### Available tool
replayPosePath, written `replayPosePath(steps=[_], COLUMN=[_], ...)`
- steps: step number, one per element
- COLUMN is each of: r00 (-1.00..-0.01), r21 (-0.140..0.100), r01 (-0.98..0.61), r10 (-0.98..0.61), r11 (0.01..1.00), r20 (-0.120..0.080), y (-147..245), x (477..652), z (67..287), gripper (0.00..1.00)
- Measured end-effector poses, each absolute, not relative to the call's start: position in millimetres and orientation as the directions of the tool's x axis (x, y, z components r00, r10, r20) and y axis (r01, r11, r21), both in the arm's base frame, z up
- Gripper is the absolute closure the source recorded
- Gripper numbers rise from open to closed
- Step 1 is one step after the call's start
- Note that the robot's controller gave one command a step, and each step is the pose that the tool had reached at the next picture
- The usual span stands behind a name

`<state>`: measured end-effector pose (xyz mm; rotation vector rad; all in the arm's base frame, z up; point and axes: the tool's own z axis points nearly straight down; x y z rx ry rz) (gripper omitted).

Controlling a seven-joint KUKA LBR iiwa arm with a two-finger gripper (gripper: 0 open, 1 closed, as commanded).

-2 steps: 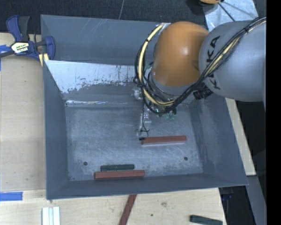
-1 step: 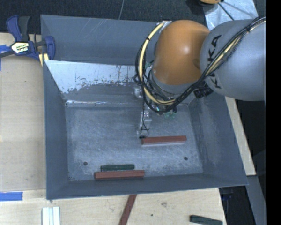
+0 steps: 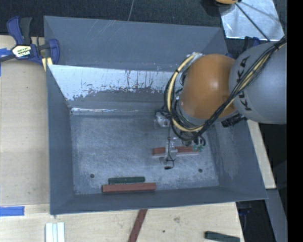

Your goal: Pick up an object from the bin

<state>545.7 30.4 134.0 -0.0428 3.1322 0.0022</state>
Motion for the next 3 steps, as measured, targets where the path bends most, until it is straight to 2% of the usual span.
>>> replayPosePath(steps=[1, 2, 3], r00=[-0.999, -0.996, -0.996], r21=[-0.007, -0.001, 0.000], r01=[-0.045, 0.085, 0.085], r10=[-0.045, 0.085, 0.085], r11=[0.999, 0.996, 0.996], r20=[-0.002, -0.001, -0.001], y=[16.2, -21.4, -21.3], x=[554.9, 555.3, 555.3], z=[93.5, 75.3, 75.3], gripper=[0.00, 1.00, 1.00])
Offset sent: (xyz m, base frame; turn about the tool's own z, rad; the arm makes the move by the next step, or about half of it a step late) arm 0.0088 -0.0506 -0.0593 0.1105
